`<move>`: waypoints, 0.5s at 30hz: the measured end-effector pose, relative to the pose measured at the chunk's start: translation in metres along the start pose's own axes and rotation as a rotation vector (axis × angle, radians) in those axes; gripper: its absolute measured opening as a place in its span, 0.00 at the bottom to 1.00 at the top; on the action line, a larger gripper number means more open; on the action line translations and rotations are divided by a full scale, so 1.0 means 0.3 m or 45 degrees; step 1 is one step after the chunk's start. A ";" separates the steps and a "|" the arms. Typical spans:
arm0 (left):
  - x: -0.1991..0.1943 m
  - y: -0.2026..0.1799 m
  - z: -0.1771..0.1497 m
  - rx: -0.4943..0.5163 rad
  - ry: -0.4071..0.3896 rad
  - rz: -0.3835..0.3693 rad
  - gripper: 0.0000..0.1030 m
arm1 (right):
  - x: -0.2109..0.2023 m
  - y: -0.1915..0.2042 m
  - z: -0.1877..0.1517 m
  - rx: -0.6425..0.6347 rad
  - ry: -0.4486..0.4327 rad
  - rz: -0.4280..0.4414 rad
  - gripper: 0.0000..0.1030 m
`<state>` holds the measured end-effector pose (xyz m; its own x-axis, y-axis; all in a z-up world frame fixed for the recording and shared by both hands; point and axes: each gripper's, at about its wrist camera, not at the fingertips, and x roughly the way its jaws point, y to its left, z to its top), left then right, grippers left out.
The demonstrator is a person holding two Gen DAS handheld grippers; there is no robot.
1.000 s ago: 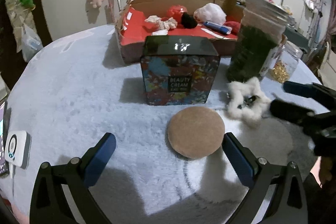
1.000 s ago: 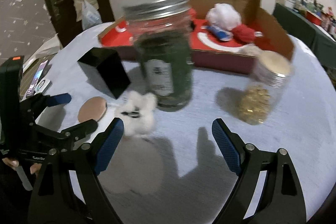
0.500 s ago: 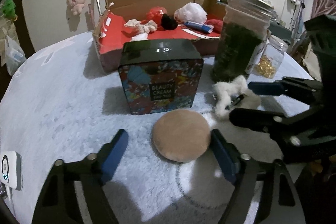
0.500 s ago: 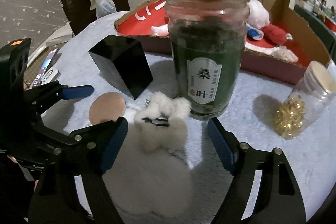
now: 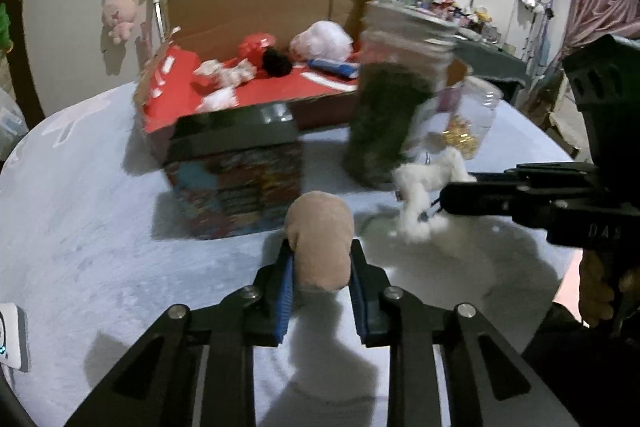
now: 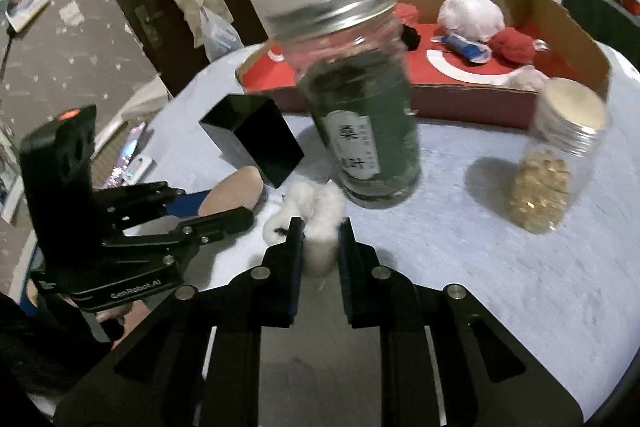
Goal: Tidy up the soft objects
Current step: 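Carry the beige round pad and white scrunchie into the cardboard box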
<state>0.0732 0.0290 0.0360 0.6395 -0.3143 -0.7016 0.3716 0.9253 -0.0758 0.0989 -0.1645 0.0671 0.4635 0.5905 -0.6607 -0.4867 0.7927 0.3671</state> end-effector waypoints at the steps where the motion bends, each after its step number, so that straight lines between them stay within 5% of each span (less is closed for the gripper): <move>1: -0.003 -0.015 0.003 0.008 -0.004 -0.010 0.24 | -0.013 -0.005 -0.003 0.005 -0.011 -0.002 0.15; 15: 0.017 -0.099 0.025 0.033 0.003 -0.065 0.24 | -0.113 -0.081 -0.037 0.053 -0.037 -0.044 0.15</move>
<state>0.0705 -0.0015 0.0401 0.6178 -0.3600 -0.6991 0.4206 0.9025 -0.0932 0.0867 -0.2053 0.0733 0.5012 0.5663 -0.6544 -0.4390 0.8180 0.3717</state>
